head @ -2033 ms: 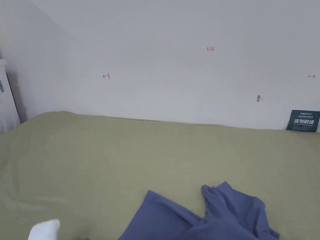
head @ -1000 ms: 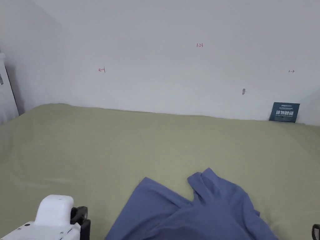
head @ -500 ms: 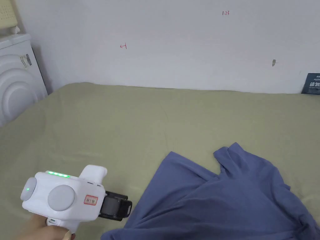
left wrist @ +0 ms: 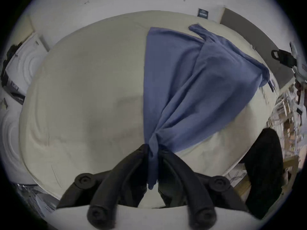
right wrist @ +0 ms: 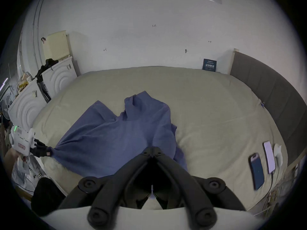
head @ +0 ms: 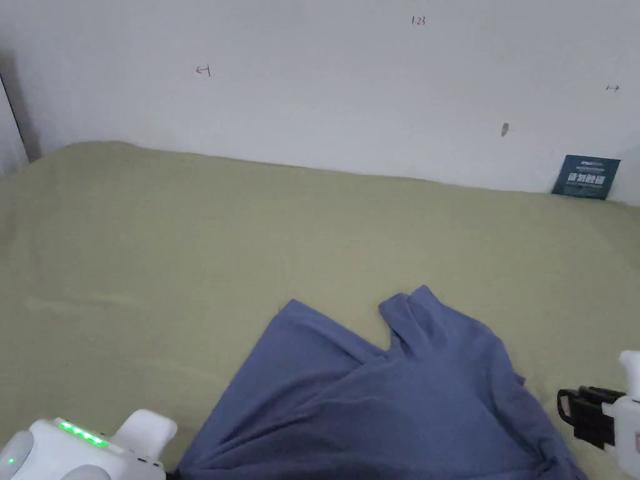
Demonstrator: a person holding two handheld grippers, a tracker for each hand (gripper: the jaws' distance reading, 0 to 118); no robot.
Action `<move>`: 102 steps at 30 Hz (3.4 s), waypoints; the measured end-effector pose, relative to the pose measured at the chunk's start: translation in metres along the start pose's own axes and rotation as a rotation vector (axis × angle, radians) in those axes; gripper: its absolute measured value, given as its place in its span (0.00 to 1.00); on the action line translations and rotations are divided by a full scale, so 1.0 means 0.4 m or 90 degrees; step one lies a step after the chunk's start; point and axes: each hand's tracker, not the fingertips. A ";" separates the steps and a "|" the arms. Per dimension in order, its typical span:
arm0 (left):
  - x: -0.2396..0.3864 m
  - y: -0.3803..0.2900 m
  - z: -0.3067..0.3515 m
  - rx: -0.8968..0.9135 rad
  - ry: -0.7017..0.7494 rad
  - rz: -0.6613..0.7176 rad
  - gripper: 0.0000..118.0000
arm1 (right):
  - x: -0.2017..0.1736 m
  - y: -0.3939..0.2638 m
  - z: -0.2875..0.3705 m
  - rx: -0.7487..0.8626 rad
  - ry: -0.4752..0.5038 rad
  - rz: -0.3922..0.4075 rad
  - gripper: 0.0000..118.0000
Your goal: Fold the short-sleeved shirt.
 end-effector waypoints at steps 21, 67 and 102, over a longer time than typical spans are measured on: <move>0.008 0.006 -0.016 -0.002 -0.002 0.026 0.08 | 0.028 0.339 -0.770 -0.412 -0.024 0.180 0.68; -0.174 0.996 0.473 0.437 0.143 0.083 0.08 | 0.113 1.035 -0.077 0.251 -0.132 0.089 0.02; -0.159 0.730 0.314 0.449 0.081 0.135 0.08 | 0.097 0.657 -0.039 0.205 -0.059 0.074 0.02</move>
